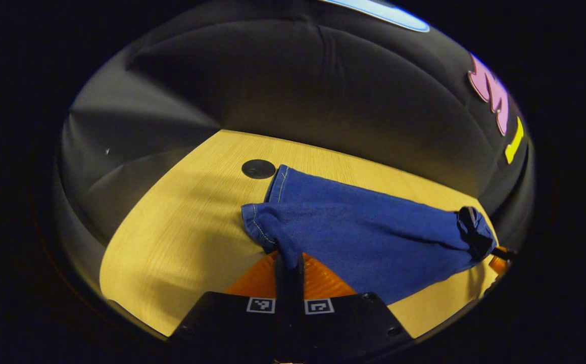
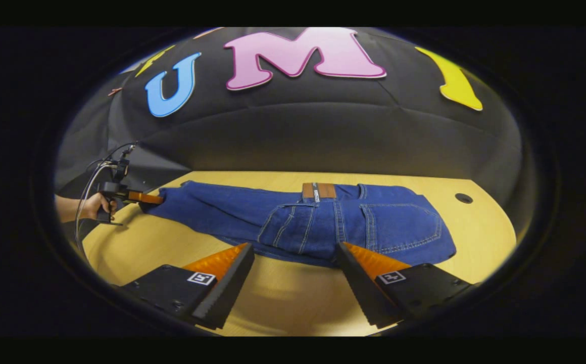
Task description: Grasp the waist and the cuffs of the jeans and fold them to make the two legs overlap; first hold the waist and fold one-third of the jeans toward the cuffs, then hold the cuffs and fold the remaining one-third in the same direction to finish folding.
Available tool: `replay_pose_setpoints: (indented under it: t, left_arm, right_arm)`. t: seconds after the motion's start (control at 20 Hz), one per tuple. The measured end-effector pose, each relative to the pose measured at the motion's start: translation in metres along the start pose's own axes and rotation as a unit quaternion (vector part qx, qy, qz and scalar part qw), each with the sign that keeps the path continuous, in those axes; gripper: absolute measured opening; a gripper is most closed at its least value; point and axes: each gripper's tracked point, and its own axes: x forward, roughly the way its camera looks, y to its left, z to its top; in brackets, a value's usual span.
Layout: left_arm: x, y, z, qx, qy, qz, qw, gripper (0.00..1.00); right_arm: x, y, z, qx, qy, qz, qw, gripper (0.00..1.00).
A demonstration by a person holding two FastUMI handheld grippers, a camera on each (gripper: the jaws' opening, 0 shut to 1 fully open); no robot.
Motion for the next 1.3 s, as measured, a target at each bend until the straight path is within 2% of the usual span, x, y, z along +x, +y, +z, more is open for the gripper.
replay_pose_setpoints:
  t: [0.15,0.2,0.25,0.35,0.4,0.55,0.6,0.65,0.7,0.75,0.95,1.15,1.3]
  left_arm:
    - [-0.006,0.001,0.008,-0.044,-0.010,0.008,0.999,0.07]
    - [-0.007,-0.001,0.014,-0.043,-0.017,0.012,0.999,0.02]
    - [-0.008,-0.004,0.016,-0.041,-0.025,0.012,0.999,0.06]
    - [-0.026,-0.014,0.032,-0.040,-0.055,-0.002,0.998,0.06]
    - [-0.037,-0.020,0.046,-0.034,-0.073,-0.009,0.997,0.06]
    - [-0.090,-0.057,0.088,-0.007,-0.114,-0.033,0.993,0.06]
    - [-0.103,-0.072,0.096,0.005,-0.121,-0.041,0.992,0.06]
    - [-0.115,-0.090,0.101,0.013,-0.128,-0.048,0.991,0.06]
    - [-0.126,-0.108,0.108,0.021,-0.130,-0.056,0.990,0.02]
    - [-0.134,-0.129,0.114,0.030,-0.136,-0.062,0.988,0.06]
    - [-0.162,-0.216,0.115,0.067,-0.133,-0.097,0.984,0.06]
    - [-0.141,-0.342,0.090,0.105,-0.117,-0.148,0.976,0.06]
    - [-0.122,-0.416,0.062,0.136,-0.094,-0.182,0.969,0.06]
  right_arm:
    - [-0.009,-0.011,0.017,-0.012,-0.018,-0.024,0.999,1.00]
    - [-0.017,-0.022,0.023,-0.014,-0.022,-0.032,0.999,1.00]
    - [-0.024,-0.032,0.029,-0.016,-0.026,-0.042,0.999,1.00]
    - [-0.040,-0.056,0.041,-0.014,-0.034,-0.066,0.997,1.00]
    - [-0.049,-0.070,0.048,-0.007,-0.036,-0.078,0.996,0.95]
    - [-0.080,-0.108,0.060,0.012,-0.038,-0.114,0.993,0.95]
    - [-0.091,-0.121,0.064,0.013,-0.039,-0.126,0.991,1.00]
    - [-0.103,-0.134,0.069,0.011,-0.041,-0.137,0.990,1.00]
    - [-0.115,-0.146,0.073,0.010,-0.044,-0.148,0.988,1.00]
    - [-0.127,-0.156,0.079,0.010,-0.047,-0.156,0.987,1.00]
    - [-0.176,-0.201,0.096,0.019,-0.063,-0.194,0.979,1.00]
    - [-0.228,-0.243,0.101,0.017,-0.076,-0.234,0.969,0.99]
    - [-0.264,-0.266,0.093,0.019,-0.075,-0.258,0.963,0.99]
